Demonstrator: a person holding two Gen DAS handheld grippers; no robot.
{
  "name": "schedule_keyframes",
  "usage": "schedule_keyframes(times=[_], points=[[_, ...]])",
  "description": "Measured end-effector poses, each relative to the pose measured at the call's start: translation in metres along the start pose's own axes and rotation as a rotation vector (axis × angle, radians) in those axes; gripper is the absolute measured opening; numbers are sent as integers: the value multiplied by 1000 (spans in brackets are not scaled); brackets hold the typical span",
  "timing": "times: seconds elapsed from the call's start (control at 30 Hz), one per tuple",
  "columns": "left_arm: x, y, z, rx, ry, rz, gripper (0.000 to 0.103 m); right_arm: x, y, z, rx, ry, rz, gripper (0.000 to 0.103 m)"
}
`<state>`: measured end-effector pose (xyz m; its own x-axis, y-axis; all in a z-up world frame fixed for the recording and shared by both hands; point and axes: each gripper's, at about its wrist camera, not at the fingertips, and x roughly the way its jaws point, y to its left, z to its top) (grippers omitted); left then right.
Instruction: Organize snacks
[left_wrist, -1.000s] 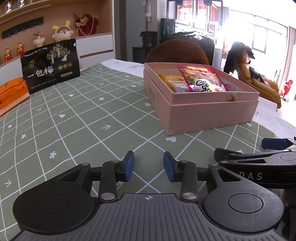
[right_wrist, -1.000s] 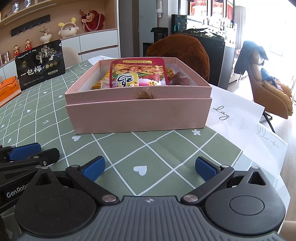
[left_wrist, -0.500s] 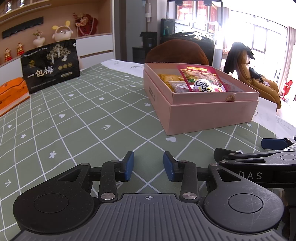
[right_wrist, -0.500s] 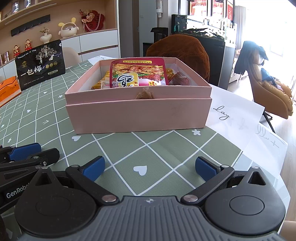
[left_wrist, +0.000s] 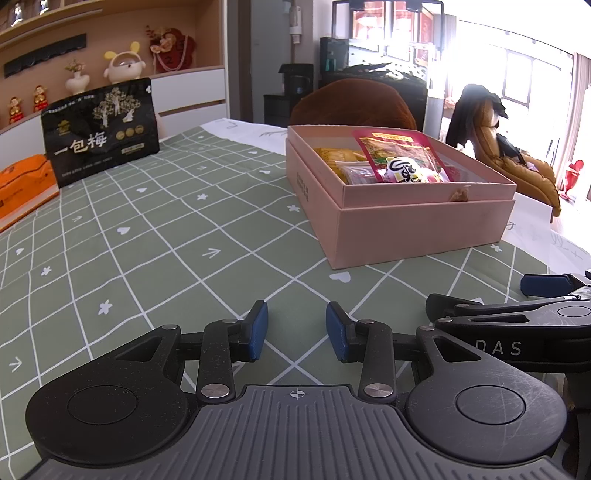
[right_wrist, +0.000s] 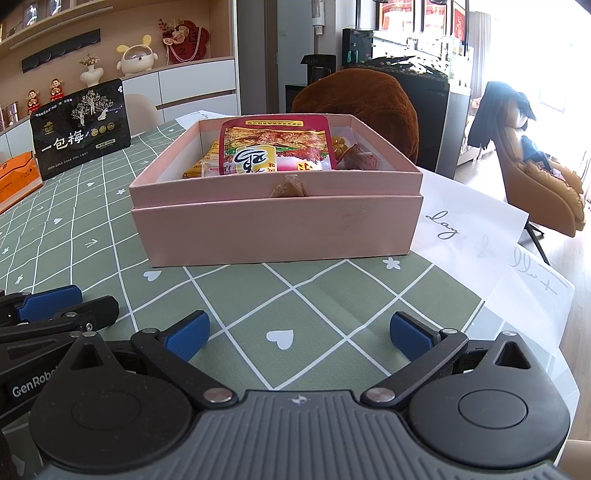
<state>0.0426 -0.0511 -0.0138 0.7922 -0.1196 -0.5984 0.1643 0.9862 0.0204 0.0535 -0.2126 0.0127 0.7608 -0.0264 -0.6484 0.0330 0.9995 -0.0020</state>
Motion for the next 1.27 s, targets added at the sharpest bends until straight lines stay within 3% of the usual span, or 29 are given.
schedule_keyframes(times=[1.27], points=[[1, -4, 1, -1, 0, -2, 40, 0, -1, 0, 0, 0, 0, 103]])
